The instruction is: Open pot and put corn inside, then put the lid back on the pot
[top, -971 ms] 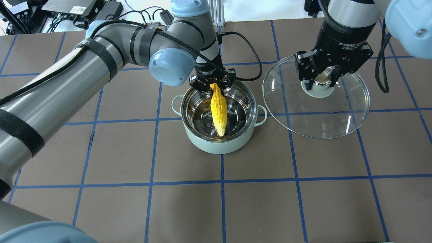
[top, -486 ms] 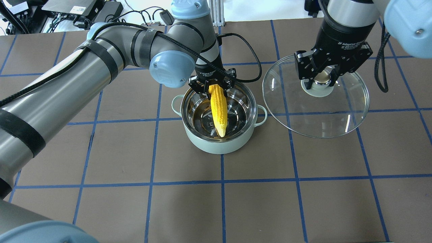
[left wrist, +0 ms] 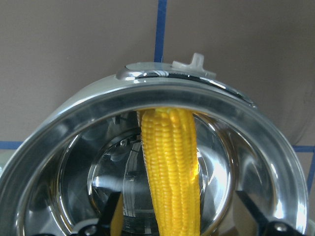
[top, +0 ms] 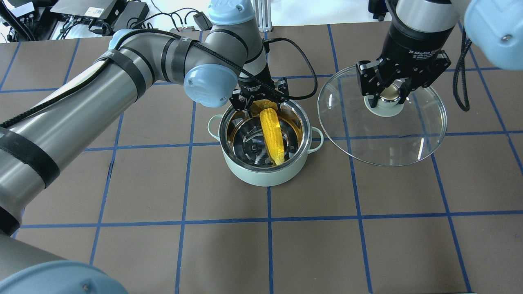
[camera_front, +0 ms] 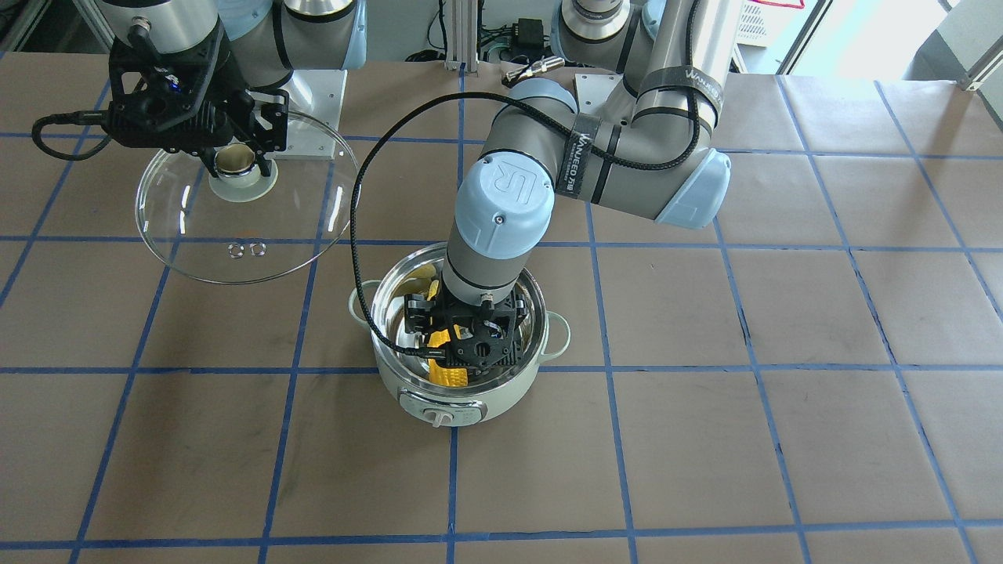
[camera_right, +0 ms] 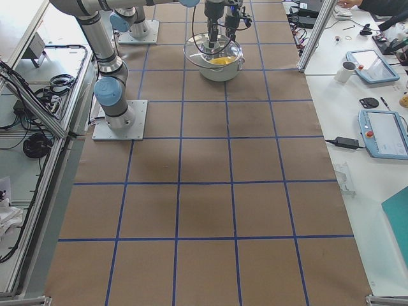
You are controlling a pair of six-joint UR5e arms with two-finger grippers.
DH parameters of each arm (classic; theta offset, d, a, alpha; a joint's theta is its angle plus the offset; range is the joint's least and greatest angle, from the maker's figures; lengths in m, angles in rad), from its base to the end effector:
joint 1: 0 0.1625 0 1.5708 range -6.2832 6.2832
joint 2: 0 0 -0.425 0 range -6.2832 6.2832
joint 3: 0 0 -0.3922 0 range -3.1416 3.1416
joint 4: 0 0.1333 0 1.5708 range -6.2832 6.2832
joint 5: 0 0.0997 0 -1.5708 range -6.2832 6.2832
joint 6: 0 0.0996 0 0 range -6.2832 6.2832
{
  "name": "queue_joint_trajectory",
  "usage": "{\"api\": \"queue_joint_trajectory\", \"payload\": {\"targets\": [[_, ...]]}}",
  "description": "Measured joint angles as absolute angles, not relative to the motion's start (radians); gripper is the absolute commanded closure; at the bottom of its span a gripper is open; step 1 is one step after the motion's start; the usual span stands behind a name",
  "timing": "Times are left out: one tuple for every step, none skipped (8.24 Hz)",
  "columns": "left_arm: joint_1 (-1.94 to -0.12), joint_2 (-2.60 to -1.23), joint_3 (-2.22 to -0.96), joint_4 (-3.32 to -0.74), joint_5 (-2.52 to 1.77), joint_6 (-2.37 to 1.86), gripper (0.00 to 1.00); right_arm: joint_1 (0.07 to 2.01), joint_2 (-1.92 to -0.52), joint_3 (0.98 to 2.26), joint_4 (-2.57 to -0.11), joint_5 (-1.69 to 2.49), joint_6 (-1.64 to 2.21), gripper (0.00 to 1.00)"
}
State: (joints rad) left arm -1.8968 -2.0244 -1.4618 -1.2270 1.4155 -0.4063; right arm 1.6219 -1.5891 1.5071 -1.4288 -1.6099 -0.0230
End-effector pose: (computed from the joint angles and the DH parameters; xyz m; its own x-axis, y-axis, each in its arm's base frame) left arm -0.3506 -0.5729 0.3135 -0.9863 -0.0839 0.1418 -0.0757 0.9952 0.0619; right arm 0.1536 -0.4694 0.5142 -0.9964 -0.0763 0.0376 -0.0739 0.9954 0.0608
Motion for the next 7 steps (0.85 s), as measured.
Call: {"api": "queue_joint_trajectory", "payload": {"targets": [[-1.897, -2.023, -1.461, -1.222, 1.416, -0.406, 0.04, 1.623, -1.587, 1.507, -1.426, -1.615, -0.022, 1.00], [-1.897, -2.016, -1.458, -1.220, 1.417, -0.400, 0.01, 1.624, -1.584, 1.507, -1.425, -1.622, -0.022, 1.00], [-1.894, -2.004, -1.454, -1.219, 1.415, -0.394, 0.01, 1.624, -1.580, 1.506, -1.426, -1.626, -0.020, 1.00], [-1.888, -1.989, -1.450, -1.219, 1.411, -0.379, 0.00, 1.626, -1.574, 1.506, -1.428, -1.626, -0.004, 1.00], [-1.874, -1.970, -1.448, -1.220, 1.409, -0.361, 0.00, 1.630, -1.568, 1.506, -1.431, -1.624, 0.029, 1.00], [-1.845, -1.948, -1.447, -1.223, 1.404, -0.338, 0.00, 1.640, -1.560, 1.506, -1.436, -1.618, 0.068, 1.00], [-1.797, -1.919, -1.447, -1.235, 1.391, -0.306, 0.00, 1.679, -1.546, 1.505, -1.449, -1.617, 0.128, 1.00]]}}
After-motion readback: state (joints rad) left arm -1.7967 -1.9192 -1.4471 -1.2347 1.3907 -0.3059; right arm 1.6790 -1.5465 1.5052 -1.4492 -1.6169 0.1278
